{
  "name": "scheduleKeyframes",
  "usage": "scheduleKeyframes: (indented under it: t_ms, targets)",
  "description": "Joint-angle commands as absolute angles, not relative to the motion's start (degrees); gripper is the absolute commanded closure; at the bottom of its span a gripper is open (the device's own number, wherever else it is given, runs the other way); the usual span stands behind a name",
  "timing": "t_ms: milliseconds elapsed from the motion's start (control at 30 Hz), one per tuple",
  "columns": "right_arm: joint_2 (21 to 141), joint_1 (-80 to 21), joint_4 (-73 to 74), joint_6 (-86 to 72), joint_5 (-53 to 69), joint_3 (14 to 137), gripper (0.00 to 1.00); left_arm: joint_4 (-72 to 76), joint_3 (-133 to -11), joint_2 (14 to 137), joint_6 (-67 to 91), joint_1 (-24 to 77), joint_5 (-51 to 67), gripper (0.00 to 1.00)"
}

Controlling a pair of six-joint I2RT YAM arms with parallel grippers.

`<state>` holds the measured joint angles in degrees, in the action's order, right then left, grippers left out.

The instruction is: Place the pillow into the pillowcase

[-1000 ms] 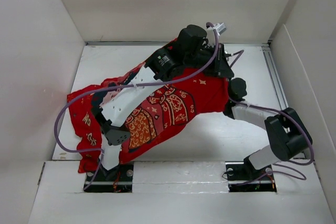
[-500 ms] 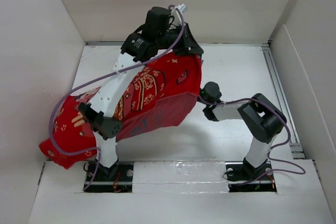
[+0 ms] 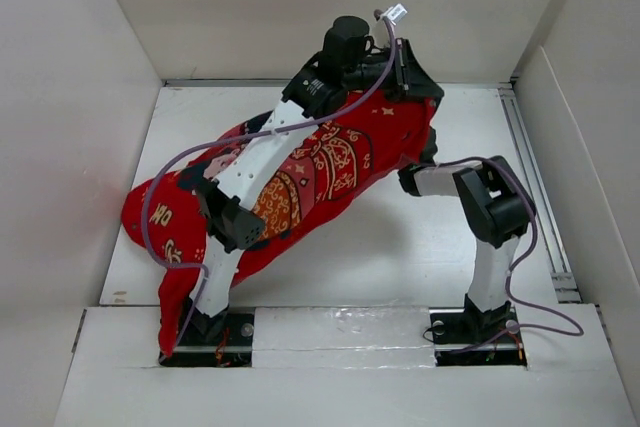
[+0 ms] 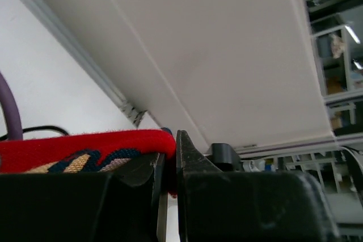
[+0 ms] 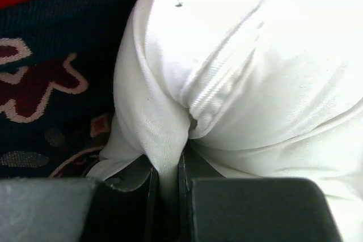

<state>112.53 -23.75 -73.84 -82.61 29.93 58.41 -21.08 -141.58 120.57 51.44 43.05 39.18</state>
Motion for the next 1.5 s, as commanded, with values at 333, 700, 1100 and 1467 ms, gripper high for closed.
scheduleKeyframes:
  t_ms: [333,700,1100,1467]
  targets:
    - [121.11,-24.36,-104.06,-75.49,35.74,44.13,0.49,-5.96,-117.17,105.05,42.11,38.59,35.54,1.0]
    - [85.84,1.64,-67.45,-55.7,45.88,30.76,0.0,-11.34,-117.25,104.41,37.71,40.95,29.71,0.81]
    - [62.84,5.62,-21.62,-33.84,48.86,33.14,0.0,-35.23,-131.49,108.04,34.72,46.23,-9.71,0.0]
    - [55.47,-1.04,-24.31,-35.09,52.94,28.54,0.0,-38.41,-96.19,77.45,38.31,43.34,-26.45,0.0]
